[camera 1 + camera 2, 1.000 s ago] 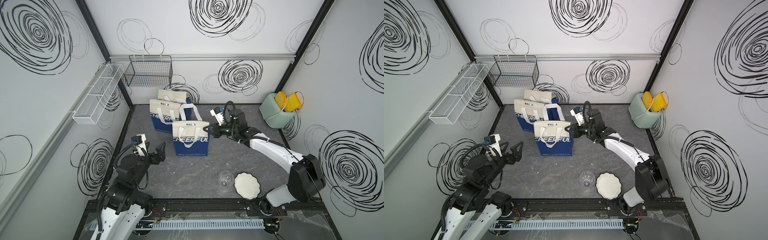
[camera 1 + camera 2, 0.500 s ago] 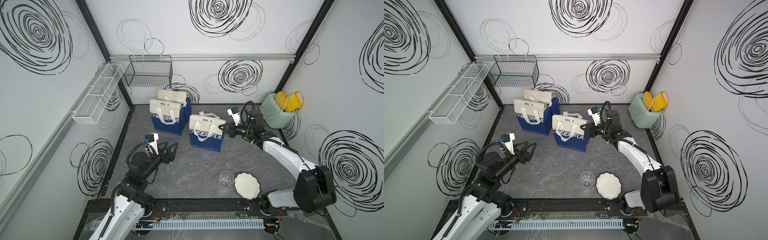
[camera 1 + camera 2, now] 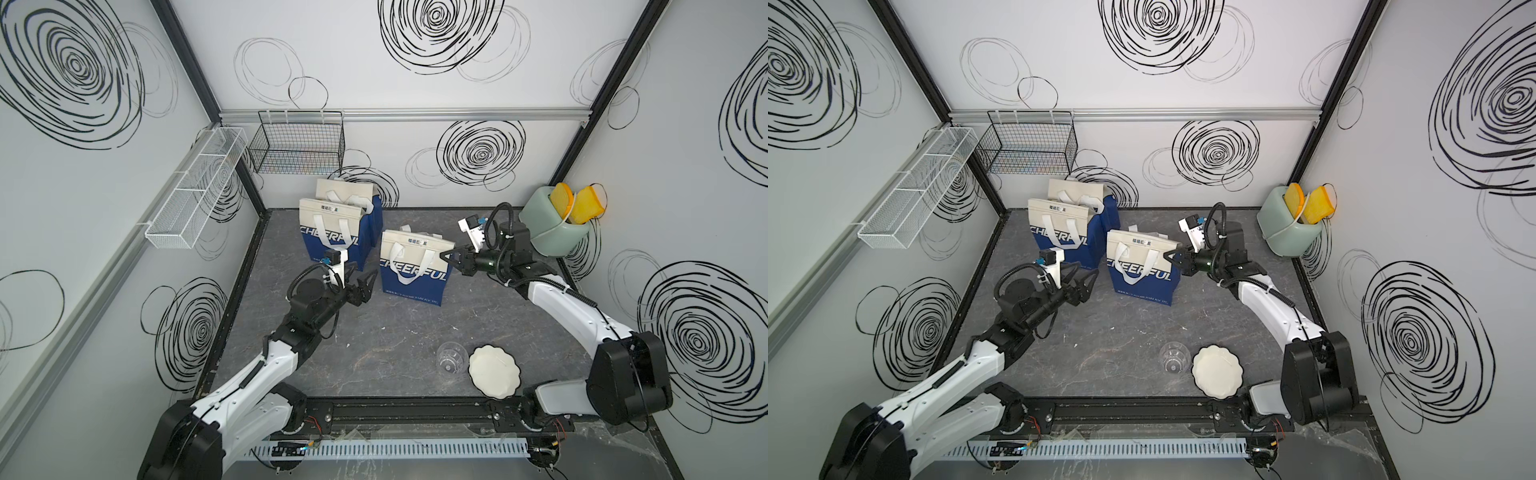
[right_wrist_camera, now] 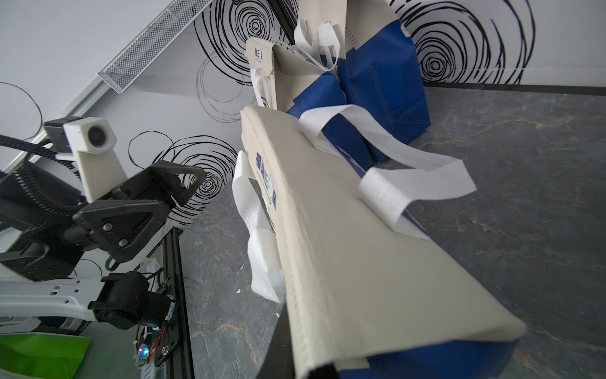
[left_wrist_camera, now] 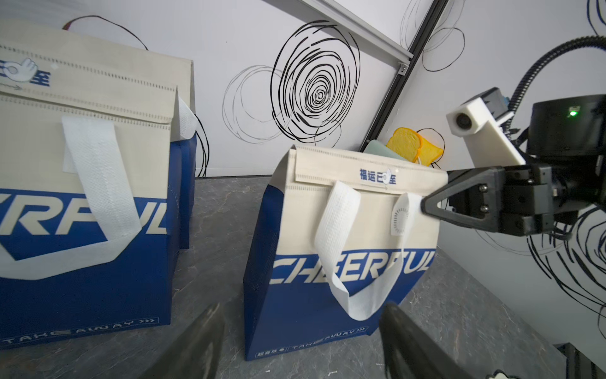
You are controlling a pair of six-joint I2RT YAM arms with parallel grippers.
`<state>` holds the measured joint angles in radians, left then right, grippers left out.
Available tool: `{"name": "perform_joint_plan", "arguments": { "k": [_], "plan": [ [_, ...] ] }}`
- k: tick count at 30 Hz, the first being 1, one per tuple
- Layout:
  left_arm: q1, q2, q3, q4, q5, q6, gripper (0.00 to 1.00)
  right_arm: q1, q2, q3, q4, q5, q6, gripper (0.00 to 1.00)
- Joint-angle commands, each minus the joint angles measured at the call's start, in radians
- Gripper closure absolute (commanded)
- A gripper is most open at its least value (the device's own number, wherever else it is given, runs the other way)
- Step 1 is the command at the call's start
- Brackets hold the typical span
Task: Open the takeout bag
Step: Move the takeout bag to the center of the board, then adjust the takeout bag at the center of the board.
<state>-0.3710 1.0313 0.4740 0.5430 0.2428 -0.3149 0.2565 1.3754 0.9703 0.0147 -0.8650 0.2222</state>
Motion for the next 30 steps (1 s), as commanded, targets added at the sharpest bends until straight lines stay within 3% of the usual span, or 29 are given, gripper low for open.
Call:
{"name": "perform_joint_plan", "arguments": {
  "k": [1,2,5,8,17,30],
  "plan": [
    [0.025,0.065,0.024,0.219,0.135,0.057,0.26,-0.019,-0.044,-0.006,0.070,-0.073,-0.009,0.86],
    [0.020,0.077,0.008,0.275,0.145,0.078,0.25,-0.025,-0.045,-0.009,0.069,-0.070,-0.008,0.84],
    [0.017,0.127,0.027,0.310,0.206,0.111,0.23,-0.037,-0.055,-0.013,0.070,-0.057,0.000,0.64],
    [0.012,0.184,0.049,0.329,0.249,0.160,0.23,-0.042,-0.069,-0.010,0.061,-0.028,0.016,0.58],
    [0.095,0.357,0.104,0.469,0.336,0.197,0.28,-0.042,-0.199,-0.075,0.002,0.196,0.036,0.54],
    [0.097,0.563,0.228,0.519,0.546,0.259,0.39,-0.030,-0.259,-0.120,0.031,0.227,0.073,0.53]
  ]
}}
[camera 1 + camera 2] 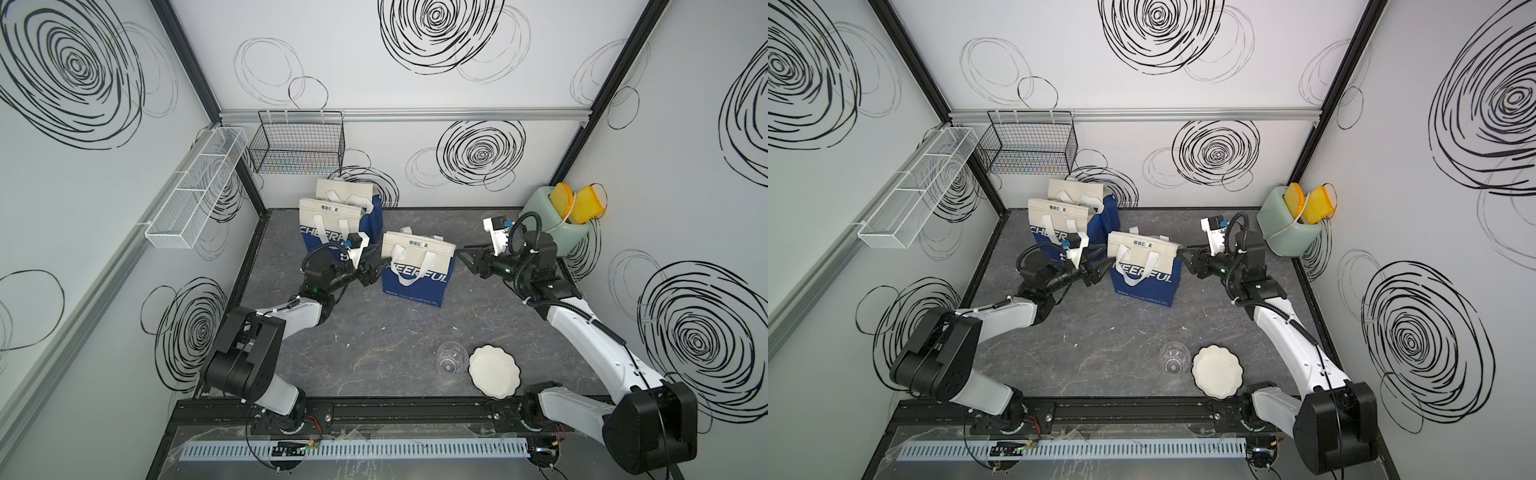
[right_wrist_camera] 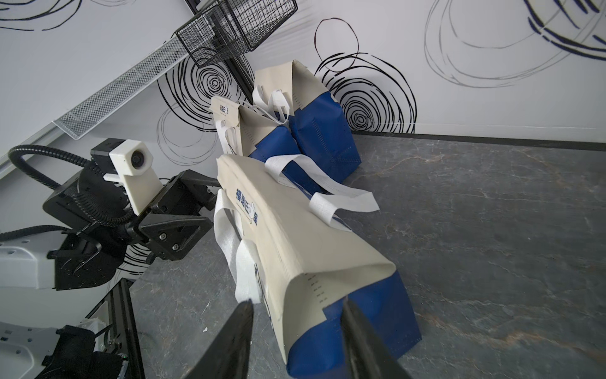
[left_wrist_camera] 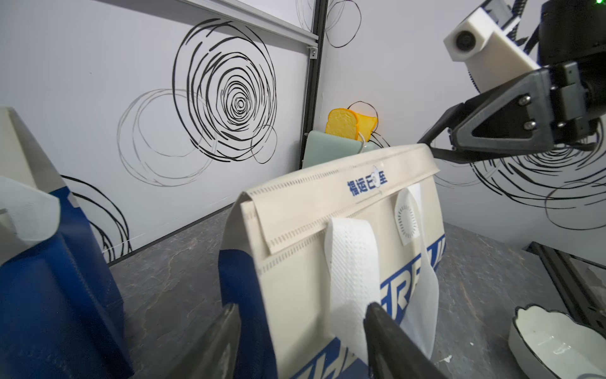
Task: Open the takeout bag
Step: Adjust the takeout bag at the center of the board.
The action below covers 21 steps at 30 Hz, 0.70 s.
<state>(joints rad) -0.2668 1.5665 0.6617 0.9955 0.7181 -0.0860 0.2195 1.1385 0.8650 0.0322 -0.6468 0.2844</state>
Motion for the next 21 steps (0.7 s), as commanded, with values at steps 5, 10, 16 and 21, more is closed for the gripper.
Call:
{"name": "perform_joint_plan", "arguments": {
  "k": [5,10,16,21],
  "plan": [
    [0.004,0.057,0.051,0.065,0.087,0.025,0.59,0.018,-0.024,-0.020,0.001,0.018,0.008,0.53],
    [-0.029,0.017,-0.011,0.130,0.090,0.019,0.76,0.027,-0.024,-0.005,-0.004,0.023,0.000,0.53],
    [-0.082,0.006,-0.043,0.109,0.089,0.036,1.00,0.069,-0.010,0.060,-0.057,0.054,-0.043,0.53],
    [-0.151,-0.084,-0.093,0.045,0.021,0.077,1.00,0.119,-0.011,0.113,-0.098,0.093,-0.130,0.54]
  ]
}}
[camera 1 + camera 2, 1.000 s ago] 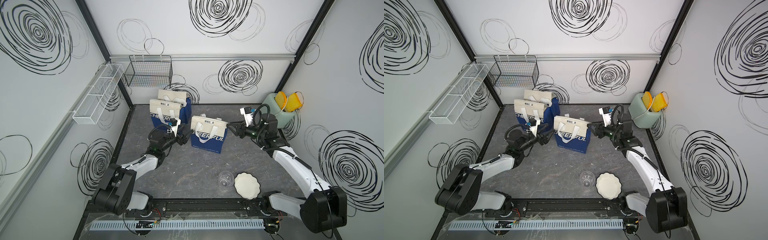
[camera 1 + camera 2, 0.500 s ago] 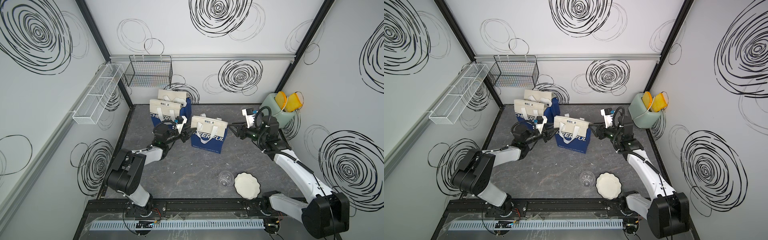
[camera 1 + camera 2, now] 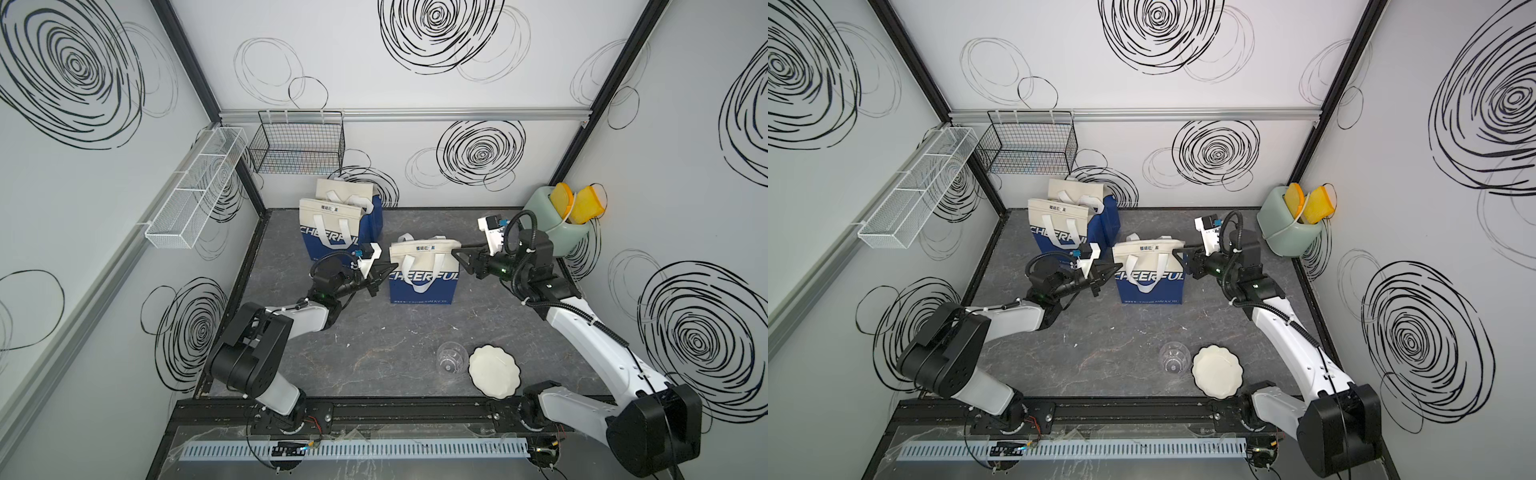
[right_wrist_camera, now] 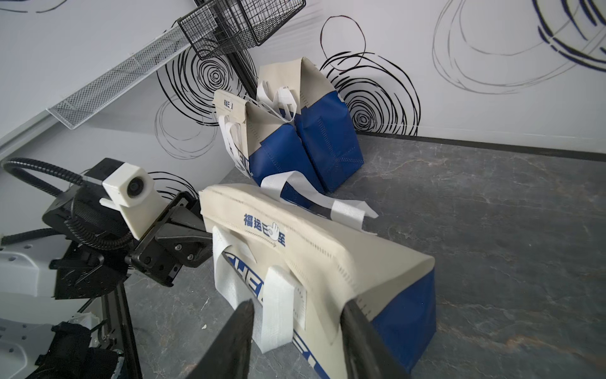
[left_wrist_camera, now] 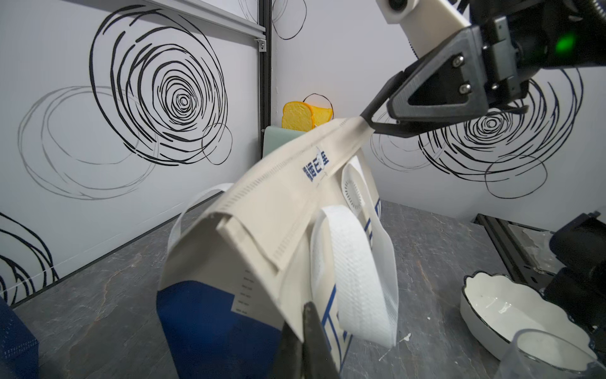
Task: Open the takeout bag
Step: Adjust the takeout bag at the center of the board, then open the takeout bag at the center of the board.
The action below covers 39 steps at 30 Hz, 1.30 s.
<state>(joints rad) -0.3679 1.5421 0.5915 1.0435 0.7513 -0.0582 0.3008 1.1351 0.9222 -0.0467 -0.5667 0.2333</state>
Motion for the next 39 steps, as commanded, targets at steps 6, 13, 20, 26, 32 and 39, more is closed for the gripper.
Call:
{"name": "perform_joint_plan", "arguments": {
  "k": [6,13,20,26,32,39],
  "plan": [
    [-0.090,-0.131,-0.054,-0.069,-0.046,0.041,1.00,0.272,-0.001,0.093,-0.016,0.238,-0.383,0.54],
    [-0.089,-0.126,-0.057,-0.081,-0.041,0.040,1.00,0.448,0.026,0.066,0.060,0.381,-0.663,0.54],
    [-0.086,-0.136,-0.061,-0.076,-0.026,0.036,1.00,0.540,0.061,0.019,0.133,0.537,-0.826,0.54],
    [-0.085,-0.134,-0.063,-0.070,-0.018,0.031,1.00,0.567,0.097,-0.019,0.200,0.655,-0.923,0.56],
    [-0.085,-0.121,-0.060,-0.062,-0.007,0.026,1.00,0.589,0.116,-0.043,0.258,0.696,-0.977,0.57],
    [-0.085,-0.116,-0.058,-0.058,-0.002,0.028,1.00,0.618,0.164,-0.042,0.300,0.753,-1.053,0.57]
  ]
}}
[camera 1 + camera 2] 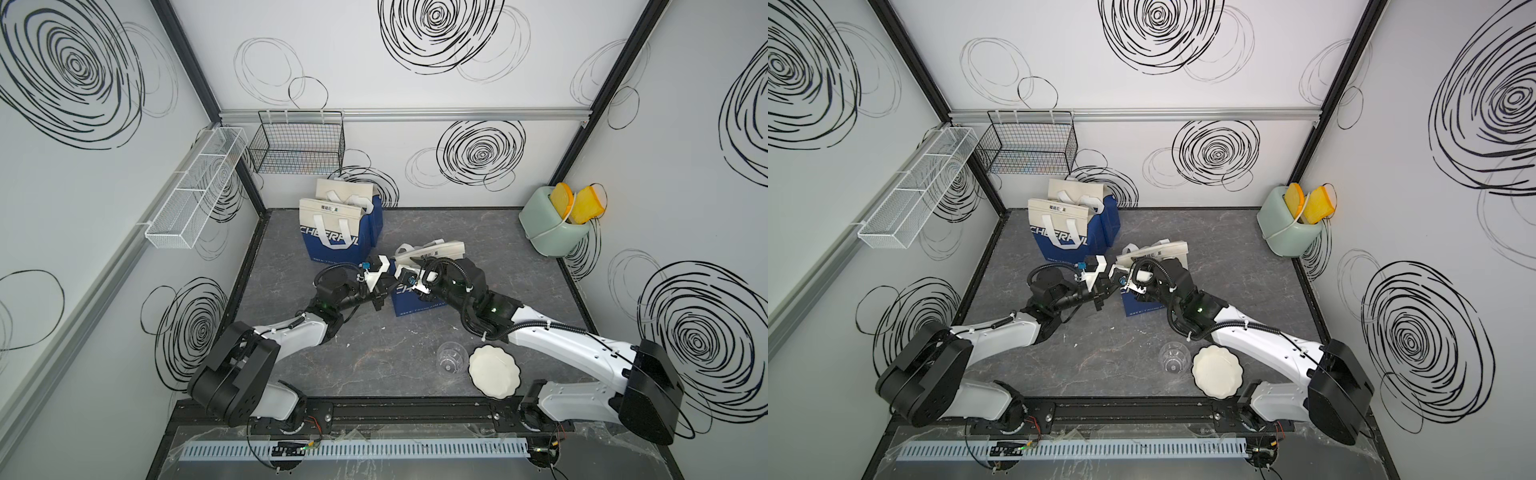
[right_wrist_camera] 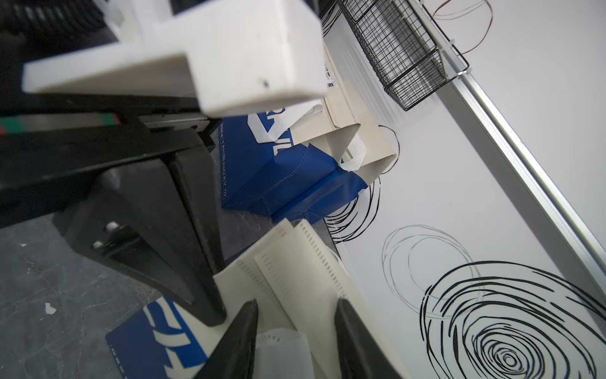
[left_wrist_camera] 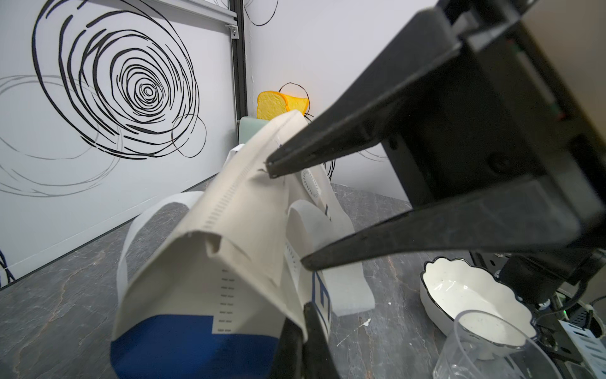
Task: Open the takeout bag
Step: Open the takeout bag at the center of the board.
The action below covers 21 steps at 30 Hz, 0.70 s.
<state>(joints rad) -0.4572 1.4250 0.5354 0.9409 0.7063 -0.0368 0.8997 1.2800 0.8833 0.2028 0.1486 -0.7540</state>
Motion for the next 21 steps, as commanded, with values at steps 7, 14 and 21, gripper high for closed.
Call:
{"name": "perform_joint_plan", "arguments": {
  "k": [7,14,21],
  "plan": [
    [0.003,0.005,-0.003,0.053,0.049,0.005,1.00,0.040,0.054,0.003,0.086,0.093,-0.096,0.58],
    [0.003,0.002,-0.006,0.061,0.048,0.005,1.00,0.043,0.068,0.011,0.131,0.125,-0.120,0.63],
    [0.003,0.003,-0.008,0.062,0.046,0.003,1.00,0.042,0.090,0.016,0.173,0.144,-0.140,0.71]
  ]
}}
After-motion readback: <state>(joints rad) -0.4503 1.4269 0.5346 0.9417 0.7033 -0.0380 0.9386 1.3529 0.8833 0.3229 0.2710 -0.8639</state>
